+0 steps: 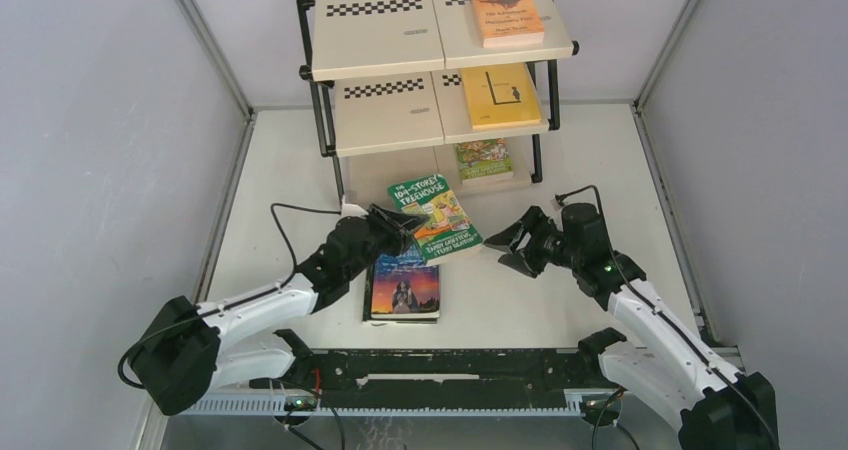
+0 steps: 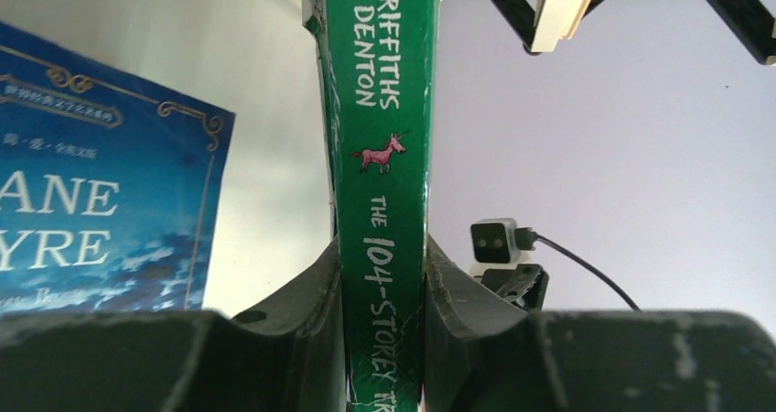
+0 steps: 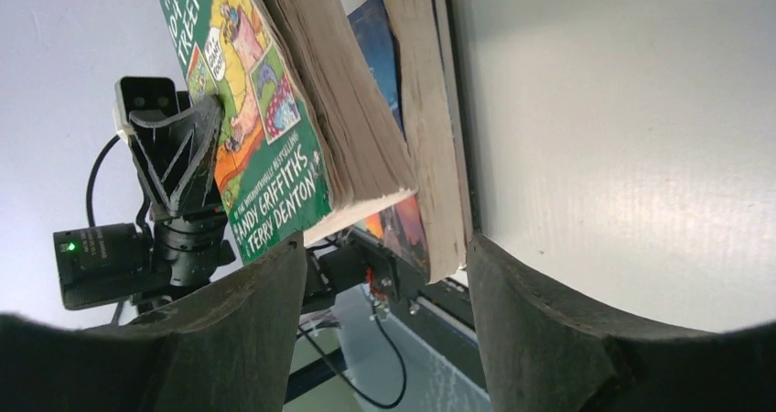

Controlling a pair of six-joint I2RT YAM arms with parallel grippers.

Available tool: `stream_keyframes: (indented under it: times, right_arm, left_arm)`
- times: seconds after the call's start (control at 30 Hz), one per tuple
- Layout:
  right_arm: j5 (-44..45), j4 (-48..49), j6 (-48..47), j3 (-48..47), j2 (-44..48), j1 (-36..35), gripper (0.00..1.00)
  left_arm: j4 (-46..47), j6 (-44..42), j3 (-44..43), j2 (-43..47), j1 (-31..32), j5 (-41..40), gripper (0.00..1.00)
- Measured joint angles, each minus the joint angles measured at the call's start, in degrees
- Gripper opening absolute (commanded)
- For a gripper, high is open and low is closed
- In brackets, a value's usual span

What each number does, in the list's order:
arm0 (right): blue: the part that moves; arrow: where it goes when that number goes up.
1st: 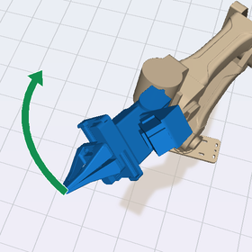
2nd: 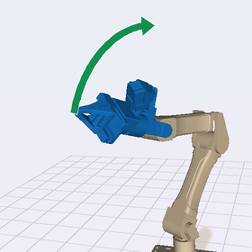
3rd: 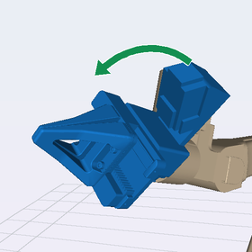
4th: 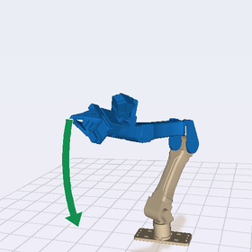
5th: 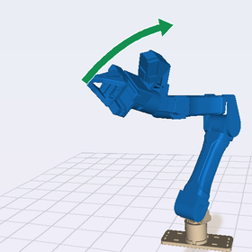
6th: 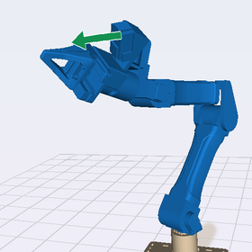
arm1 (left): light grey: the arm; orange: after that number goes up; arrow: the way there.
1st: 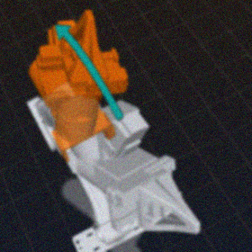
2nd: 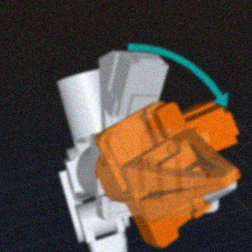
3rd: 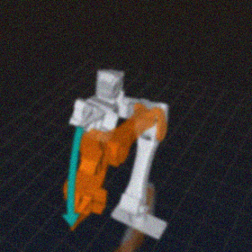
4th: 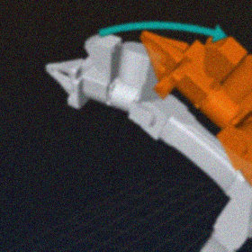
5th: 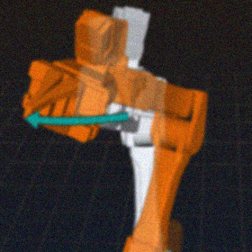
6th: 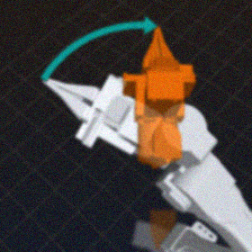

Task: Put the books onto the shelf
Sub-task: Pick up the book from the center of the board.

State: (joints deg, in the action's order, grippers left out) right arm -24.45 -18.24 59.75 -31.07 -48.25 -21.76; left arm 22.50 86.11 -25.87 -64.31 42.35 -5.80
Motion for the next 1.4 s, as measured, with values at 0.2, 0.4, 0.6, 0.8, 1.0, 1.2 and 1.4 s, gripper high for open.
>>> stream_keyframes:
  times: [0.2, 0.4, 0.6, 0.8, 1.0, 1.2, 1.4]
  right_arm:
    - [-5.14, 4.22, 6.86, 1.46, -0.63, 0.35, 0.76]
    - [-8.94, 9.11, 13.73, 3.63, -0.68, 0.9, 0.78]
    - [-11.58, 15.89, 18.99, 6.51, -0.83, 1.16, 0.79]
    - [-13.27, 21.29, 22.12, 8.26, -2.12, 1.44, 0.79]
    - [-14.75, 25.51, 24.41, 10.25, -3.91, 2.14, 0.79]
    - [-16.17, 28.52, 25.81, 11.3, -4.7, 2.67, 0.79]
    - [-17.31, 30.27, 26.71, 12.94, -4.79, 2.67, 0.79]
  left_arm:
    - [0.13, 0.46, -2.14, -1.57, 0.0, -0.07, 0.0]
    - [1.07, 1.11, -2.14, -2.05, 0.0, 0.04, 0.0]
    - [3.58, 1.55, -2.14, -2.21, 0.2, 0.26, 0.0]
    - [5.31, 1.57, -2.14, -4.2, 0.81, 1.33, 0.0]
    - [5.81, 1.6, -2.14, -5.46, 1.81, 2.1, 0.0]
    - [6.54, 1.64, -2.64, -6.4, 2.23, 2.03, 0.0]
    - [7.04, 2.01, -4.61, -8.17, 2.8, 2.1, 0.0]
